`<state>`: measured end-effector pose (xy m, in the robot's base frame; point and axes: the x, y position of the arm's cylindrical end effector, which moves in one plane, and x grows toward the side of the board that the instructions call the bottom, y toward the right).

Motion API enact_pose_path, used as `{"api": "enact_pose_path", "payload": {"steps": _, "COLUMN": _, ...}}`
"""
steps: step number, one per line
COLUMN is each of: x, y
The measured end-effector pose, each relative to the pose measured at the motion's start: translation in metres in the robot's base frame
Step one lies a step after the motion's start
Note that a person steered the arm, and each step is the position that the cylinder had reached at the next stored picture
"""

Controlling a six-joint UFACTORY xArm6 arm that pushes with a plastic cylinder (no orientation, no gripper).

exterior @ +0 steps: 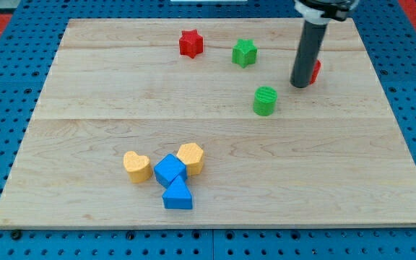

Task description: Move the green circle slightly top left

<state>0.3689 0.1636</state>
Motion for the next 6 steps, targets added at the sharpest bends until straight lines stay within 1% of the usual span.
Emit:
{"api": "enact_pose_path", "payload": {"steps": 1, "x": -0.017, "y": 0.003}}
{"api": "enact_pose_path", "payload": {"steps": 2, "x": 0.020, "y": 0.003}}
{"api": "enact_pose_path", "payload": {"steps": 3, "x": 0.072, "y": -0.008}}
{"api": "enact_pose_path", "payload": {"steps": 4, "x": 0.071, "y": -0.062}}
{"api": "enact_pose_path", "payload": {"steps": 5, "x": 0.042, "y": -0.108}}
{"api": "enact_pose_path", "payload": {"steps": 6, "x": 0.085, "y": -0.096}}
